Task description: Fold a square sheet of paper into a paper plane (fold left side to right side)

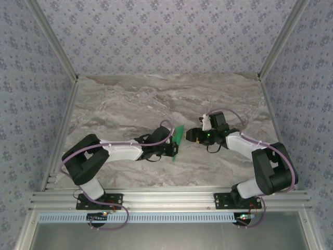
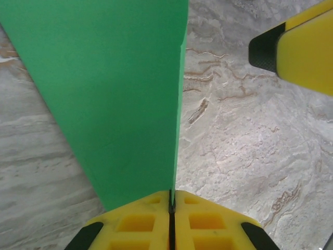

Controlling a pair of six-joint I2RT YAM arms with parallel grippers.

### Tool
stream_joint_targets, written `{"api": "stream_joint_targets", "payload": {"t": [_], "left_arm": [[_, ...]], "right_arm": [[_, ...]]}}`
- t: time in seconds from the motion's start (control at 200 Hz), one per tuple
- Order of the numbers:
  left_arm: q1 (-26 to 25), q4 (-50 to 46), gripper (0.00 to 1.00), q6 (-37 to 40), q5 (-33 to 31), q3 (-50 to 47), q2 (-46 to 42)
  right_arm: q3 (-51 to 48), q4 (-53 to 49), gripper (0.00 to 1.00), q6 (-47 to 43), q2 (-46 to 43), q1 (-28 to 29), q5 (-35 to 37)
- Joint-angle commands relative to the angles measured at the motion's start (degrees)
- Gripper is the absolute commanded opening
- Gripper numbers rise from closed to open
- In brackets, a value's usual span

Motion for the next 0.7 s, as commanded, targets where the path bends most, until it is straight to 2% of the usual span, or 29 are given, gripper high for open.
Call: {"api": "stream_joint_targets", "payload": {"t": [0.0, 0.305, 0.695], "left_arm": [[0.79, 4.27, 0.08, -1.71, 2.98, -0.54, 1.09], [5.13, 16.71, 0.08, -6.55, 11.09, -5.54, 2.36], [6.17, 22.64, 0.07, -9.78, 13.85, -7.08, 4.43]], "right_arm": [[-0.98, 3.37, 0.66, -0.87, 1.12, 0.43, -0.16], [-2.0, 13.56, 0.64, 2.81, 4.45, 3.53, -0.09], [-1.59, 18.35, 0.59, 6.26, 9.6, 4.65, 1.81]]}}
